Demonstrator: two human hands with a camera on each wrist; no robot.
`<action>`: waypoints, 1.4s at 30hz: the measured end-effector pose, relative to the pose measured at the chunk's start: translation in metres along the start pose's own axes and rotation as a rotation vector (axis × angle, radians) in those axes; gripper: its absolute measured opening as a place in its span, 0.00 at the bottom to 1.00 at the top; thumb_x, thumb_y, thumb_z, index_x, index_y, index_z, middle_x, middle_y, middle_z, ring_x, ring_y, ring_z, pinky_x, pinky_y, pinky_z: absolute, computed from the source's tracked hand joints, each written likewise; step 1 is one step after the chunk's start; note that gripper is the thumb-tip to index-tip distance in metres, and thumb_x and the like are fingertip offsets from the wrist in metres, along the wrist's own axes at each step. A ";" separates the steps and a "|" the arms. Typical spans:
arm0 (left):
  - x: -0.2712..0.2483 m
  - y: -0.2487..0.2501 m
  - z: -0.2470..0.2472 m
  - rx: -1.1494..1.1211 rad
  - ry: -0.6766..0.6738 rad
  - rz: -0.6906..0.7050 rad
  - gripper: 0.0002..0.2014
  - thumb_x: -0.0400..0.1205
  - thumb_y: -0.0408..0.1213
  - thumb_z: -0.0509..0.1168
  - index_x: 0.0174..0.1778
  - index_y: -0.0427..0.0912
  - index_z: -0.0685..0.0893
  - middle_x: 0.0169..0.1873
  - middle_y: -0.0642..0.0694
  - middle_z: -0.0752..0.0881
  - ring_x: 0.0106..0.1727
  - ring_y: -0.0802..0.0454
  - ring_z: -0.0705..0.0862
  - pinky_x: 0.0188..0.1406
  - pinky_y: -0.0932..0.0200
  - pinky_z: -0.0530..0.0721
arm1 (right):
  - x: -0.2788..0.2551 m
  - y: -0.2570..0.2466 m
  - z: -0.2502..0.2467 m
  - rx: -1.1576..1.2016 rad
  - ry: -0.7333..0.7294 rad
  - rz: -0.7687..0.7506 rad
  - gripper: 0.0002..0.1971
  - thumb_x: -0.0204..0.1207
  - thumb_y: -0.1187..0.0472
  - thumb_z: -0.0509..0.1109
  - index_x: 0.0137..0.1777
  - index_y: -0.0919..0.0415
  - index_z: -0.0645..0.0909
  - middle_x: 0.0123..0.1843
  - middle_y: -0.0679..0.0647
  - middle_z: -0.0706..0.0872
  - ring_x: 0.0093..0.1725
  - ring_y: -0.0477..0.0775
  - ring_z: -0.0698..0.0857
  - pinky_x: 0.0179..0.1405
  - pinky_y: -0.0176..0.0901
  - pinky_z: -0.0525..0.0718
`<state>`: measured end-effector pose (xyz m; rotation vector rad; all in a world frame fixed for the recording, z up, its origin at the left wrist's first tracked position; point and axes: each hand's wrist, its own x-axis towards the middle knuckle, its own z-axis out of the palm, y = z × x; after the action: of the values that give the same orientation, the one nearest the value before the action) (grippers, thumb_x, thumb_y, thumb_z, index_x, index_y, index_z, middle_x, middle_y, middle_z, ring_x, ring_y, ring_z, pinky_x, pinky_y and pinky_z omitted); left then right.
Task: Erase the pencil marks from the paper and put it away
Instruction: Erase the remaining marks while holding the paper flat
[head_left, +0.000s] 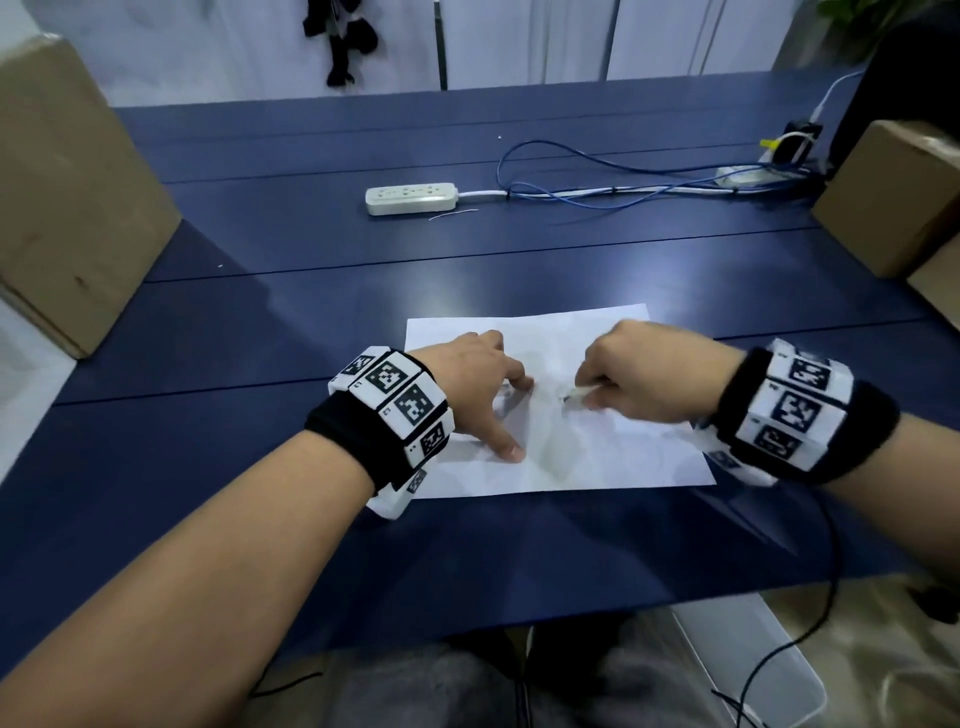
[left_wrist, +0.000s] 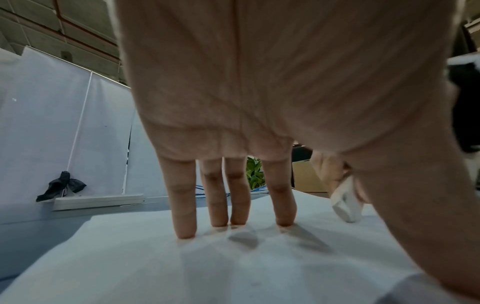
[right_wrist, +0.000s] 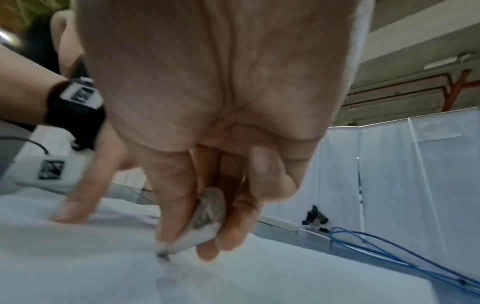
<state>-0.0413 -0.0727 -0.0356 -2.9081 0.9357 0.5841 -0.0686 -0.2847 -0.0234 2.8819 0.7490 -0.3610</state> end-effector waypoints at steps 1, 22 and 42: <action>0.000 0.000 0.000 -0.001 -0.002 -0.002 0.41 0.62 0.68 0.76 0.71 0.58 0.76 0.58 0.51 0.72 0.62 0.51 0.74 0.60 0.49 0.80 | -0.008 -0.007 0.001 -0.003 -0.027 -0.062 0.12 0.78 0.48 0.65 0.49 0.53 0.85 0.46 0.49 0.88 0.50 0.57 0.85 0.47 0.53 0.86; 0.003 0.003 -0.005 0.017 -0.036 0.018 0.39 0.62 0.66 0.77 0.66 0.53 0.78 0.61 0.53 0.74 0.61 0.49 0.78 0.61 0.49 0.79 | -0.012 0.004 0.004 0.082 -0.055 -0.007 0.15 0.79 0.45 0.64 0.50 0.54 0.86 0.45 0.50 0.89 0.50 0.55 0.83 0.50 0.54 0.86; 0.003 0.002 -0.004 0.019 -0.072 0.017 0.42 0.63 0.67 0.76 0.74 0.63 0.73 0.63 0.54 0.72 0.63 0.49 0.75 0.63 0.43 0.79 | -0.039 -0.016 0.008 0.069 -0.074 -0.238 0.13 0.83 0.51 0.63 0.53 0.57 0.85 0.51 0.51 0.85 0.54 0.53 0.82 0.53 0.41 0.76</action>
<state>-0.0382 -0.0763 -0.0326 -2.8439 0.9526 0.6720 -0.1111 -0.2899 -0.0225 2.8286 1.0903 -0.5280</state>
